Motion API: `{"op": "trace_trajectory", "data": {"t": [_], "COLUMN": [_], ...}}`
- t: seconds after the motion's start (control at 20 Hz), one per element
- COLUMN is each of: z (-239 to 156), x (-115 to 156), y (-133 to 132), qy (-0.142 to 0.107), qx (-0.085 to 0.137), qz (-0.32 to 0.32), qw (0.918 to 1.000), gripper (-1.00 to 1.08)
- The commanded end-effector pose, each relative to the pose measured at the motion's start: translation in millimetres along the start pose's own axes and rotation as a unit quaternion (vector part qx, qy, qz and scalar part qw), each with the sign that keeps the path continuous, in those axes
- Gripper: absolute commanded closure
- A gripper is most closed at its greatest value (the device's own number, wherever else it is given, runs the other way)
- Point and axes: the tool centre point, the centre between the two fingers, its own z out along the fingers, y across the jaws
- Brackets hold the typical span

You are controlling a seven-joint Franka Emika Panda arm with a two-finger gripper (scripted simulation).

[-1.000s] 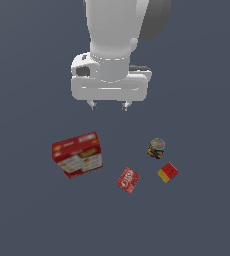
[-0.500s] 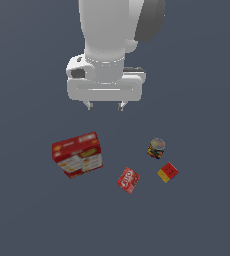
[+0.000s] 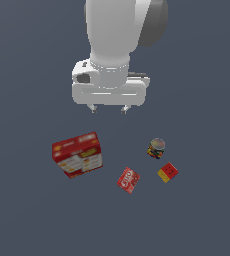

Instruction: Pick up a designated object from a clutter of objects.

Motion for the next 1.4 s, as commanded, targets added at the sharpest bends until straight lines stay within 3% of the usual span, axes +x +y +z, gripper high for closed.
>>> {"op": "trace_trajectory", "data": {"t": [0.0, 0.7, 1.35], "z": [7, 74, 149], "x": [2, 15, 5], "y": [-8, -87, -176], "qy": [0.000, 0.003, 0.001], "qx": [0.000, 0.003, 0.013], "qz": [0.007, 0.087, 0.175], "qw": [1.0000, 0.9962, 0.9845], "gripper": [-0.92, -0.92, -0.92]}}
